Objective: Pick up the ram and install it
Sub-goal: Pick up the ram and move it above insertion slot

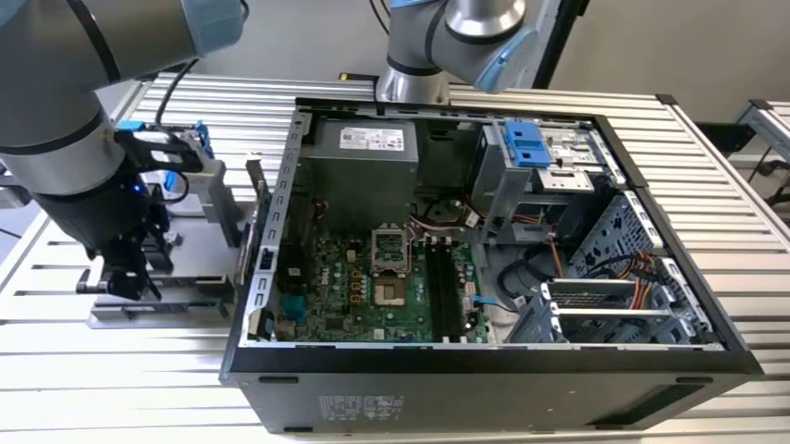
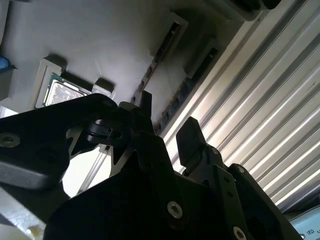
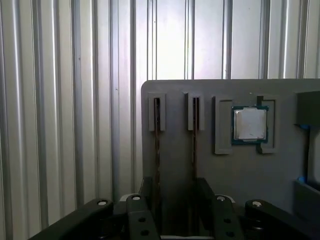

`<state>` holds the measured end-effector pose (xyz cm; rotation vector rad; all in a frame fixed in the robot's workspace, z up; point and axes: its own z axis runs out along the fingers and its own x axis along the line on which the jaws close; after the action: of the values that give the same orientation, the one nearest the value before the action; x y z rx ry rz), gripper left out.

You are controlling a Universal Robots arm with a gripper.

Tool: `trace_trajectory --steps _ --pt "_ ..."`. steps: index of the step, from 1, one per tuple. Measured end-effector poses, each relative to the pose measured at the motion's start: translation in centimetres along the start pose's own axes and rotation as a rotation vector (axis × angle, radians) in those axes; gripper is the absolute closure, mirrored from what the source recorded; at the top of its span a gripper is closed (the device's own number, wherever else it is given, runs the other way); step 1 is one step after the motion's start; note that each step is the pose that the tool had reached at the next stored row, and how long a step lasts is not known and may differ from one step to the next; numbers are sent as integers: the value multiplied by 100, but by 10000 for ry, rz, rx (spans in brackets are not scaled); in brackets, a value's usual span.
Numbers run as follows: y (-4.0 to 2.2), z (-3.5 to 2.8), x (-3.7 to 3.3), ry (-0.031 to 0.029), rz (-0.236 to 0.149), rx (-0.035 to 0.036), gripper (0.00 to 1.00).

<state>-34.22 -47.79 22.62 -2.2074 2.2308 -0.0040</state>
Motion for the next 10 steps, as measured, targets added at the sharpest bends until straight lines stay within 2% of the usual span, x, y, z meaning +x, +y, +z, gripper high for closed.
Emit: trace_trajectory --steps 5,10 --pt "5 58 4 76 -1 1 0" --pt "5 116 38 111 0 -7 0"
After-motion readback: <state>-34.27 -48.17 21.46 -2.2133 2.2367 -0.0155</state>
